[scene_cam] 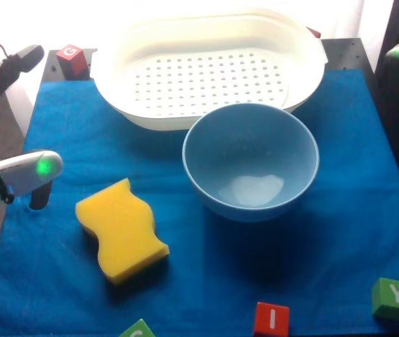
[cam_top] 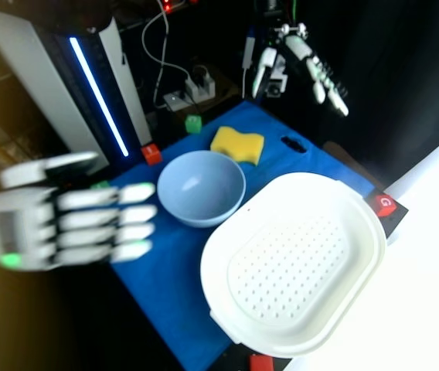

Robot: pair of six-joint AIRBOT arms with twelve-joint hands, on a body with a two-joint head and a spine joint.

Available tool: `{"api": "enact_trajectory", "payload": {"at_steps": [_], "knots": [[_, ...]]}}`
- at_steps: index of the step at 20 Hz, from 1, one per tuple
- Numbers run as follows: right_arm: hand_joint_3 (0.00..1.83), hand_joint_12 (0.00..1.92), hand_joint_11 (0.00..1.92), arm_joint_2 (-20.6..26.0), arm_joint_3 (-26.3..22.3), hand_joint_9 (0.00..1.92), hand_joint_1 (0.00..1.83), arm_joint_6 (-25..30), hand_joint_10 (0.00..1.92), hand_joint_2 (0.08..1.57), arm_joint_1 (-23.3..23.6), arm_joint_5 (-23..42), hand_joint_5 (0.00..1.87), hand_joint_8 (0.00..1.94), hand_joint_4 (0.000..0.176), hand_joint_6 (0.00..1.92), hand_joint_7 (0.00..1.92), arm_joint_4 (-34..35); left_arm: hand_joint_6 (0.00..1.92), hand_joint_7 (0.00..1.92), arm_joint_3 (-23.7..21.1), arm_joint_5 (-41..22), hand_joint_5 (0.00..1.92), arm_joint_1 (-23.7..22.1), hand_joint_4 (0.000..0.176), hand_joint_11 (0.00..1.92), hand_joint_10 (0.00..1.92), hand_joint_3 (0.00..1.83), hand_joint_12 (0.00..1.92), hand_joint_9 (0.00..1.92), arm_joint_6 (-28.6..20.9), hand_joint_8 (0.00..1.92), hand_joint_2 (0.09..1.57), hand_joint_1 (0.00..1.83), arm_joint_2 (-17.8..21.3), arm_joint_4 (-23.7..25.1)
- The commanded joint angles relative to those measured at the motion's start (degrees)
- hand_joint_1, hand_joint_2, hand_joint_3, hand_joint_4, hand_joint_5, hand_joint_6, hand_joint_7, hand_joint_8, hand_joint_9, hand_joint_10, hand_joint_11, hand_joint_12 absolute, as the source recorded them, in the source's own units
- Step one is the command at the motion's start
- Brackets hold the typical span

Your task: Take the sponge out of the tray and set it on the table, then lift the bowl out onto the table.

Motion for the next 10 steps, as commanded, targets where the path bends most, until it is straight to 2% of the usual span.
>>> {"api": "enact_trajectory", "payload": {"at_steps": [1,2,3,4,5,6,8,9,10], "knots": [[0.00,0.14,0.03,-0.15,-0.76,0.14,0.00,0.36,0.00,1.28,-0.22,9.80,0.24,0.00,0.130,0.00,0.21,0.77,0.00,0.07,-0.36,-10.29,0.08,0.11,0.137,0.03,0.00,0.00,0.33,0.08,-0.59,0.01,1.01,0.38,-0.33,-0.10],[0.00,0.14,0.01,-0.15,-1.31,0.15,0.02,0.36,0.01,1.26,-0.87,10.71,0.24,0.00,0.133,0.00,0.21,1.25,0.00,0.09,-0.89,-11.66,0.07,0.46,0.125,0.01,0.00,0.00,0.59,0.11,-0.84,0.00,1.02,0.28,-0.52,-0.11],[0.00,0.14,0.00,-0.34,-1.70,0.11,0.06,0.36,0.00,1.25,-1.30,11.91,0.20,0.00,0.114,0.00,0.16,1.82,0.00,0.07,-1.30,-13.01,0.04,0.83,0.122,0.00,0.00,0.01,0.69,0.09,-1.17,0.00,1.07,0.19,-0.71,-0.11],[0.00,0.14,0.00,-0.62,-2.04,0.11,0.07,0.36,0.00,1.25,-1.45,13.55,0.20,0.00,0.117,0.00,0.14,2.40,0.00,0.07,-1.74,-14.94,0.04,1.41,0.123,0.00,0.00,0.02,0.69,0.08,-1.75,0.00,1.09,0.18,-1.02,-0.17],[0.00,0.16,0.03,-0.73,-2.20,0.10,0.08,0.36,0.00,1.26,-1.45,14.11,0.19,0.00,0.112,0.00,0.14,2.55,0.00,0.07,-2.01,-15.55,0.03,1.64,0.134,0.00,0.00,0.02,0.63,0.07,-2.35,0.00,1.17,0.13,-1.11,-0.25],[0.00,0.16,0.03,-0.80,-2.70,0.08,0.05,0.29,0.00,1.26,-1.44,14.11,0.15,0.00,0.130,0.00,0.12,2.51,0.00,0.08,-2.19,-15.59,0.03,1.63,0.139,0.00,0.00,0.01,0.57,0.07,-2.47,0.00,1.18,0.13,-1.13,-0.10],[0.01,0.16,0.04,-0.67,-3.04,0.08,0.05,0.09,0.00,1.28,-1.43,14.11,0.15,0.00,0.123,0.00,0.11,1.76,0.00,0.06,-2.11,-15.61,0.03,1.14,0.142,0.00,0.00,0.00,0.49,0.07,-2.47,0.00,1.18,0.12,-1.02,0.69],[0.00,0.16,0.04,-0.57,-3.22,0.08,0.04,0.09,0.00,1.27,-1.42,14.11,0.15,0.00,0.136,0.00,0.12,1.64,0.00,0.05,-1.91,-15.61,0.01,0.21,0.145,0.00,0.00,0.00,0.47,0.07,-2.50,0.00,1.15,0.15,-0.56,1.34],[0.00,0.03,0.00,-0.56,-3.26,0.02,0.18,0.09,0.00,1.21,-1.37,14.13,0.14,0.01,0.131,0.00,0.08,1.20,0.00,0.01,-1.74,-15.62,0.00,-0.94,0.149,0.00,0.00,0.00,0.38,0.02,-2.31,0.00,1.06,0.28,-0.09,2.12]]}}
